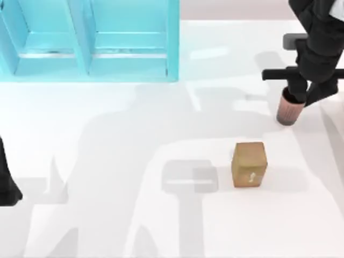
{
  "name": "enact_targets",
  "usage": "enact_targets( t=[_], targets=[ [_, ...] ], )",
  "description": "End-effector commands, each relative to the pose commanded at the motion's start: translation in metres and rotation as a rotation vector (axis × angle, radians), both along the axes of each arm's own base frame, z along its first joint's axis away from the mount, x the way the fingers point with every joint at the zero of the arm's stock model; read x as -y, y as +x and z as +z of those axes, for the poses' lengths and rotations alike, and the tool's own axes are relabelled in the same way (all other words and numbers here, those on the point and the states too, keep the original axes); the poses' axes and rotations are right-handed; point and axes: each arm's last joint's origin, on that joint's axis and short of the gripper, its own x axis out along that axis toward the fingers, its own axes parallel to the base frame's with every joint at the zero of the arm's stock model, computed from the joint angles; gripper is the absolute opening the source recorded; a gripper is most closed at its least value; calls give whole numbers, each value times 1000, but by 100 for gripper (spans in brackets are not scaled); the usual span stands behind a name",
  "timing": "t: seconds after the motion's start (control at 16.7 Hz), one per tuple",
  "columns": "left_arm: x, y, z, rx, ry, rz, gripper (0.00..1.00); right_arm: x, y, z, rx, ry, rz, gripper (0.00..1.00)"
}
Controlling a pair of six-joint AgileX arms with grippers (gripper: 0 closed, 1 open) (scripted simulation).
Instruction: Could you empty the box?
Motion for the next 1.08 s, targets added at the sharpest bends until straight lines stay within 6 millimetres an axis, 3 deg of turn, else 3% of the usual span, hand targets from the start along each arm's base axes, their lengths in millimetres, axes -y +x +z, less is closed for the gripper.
enact_targets(
  t=[0.36, 1.08],
  targets=[
    [0, 0, 0, 0, 0, 0, 100, -1, 0, -10, 3, -1, 2, 0],
    [0, 0, 0, 0, 0, 0, 100, -1, 0, -10, 3, -1, 2, 90]
  ],
)
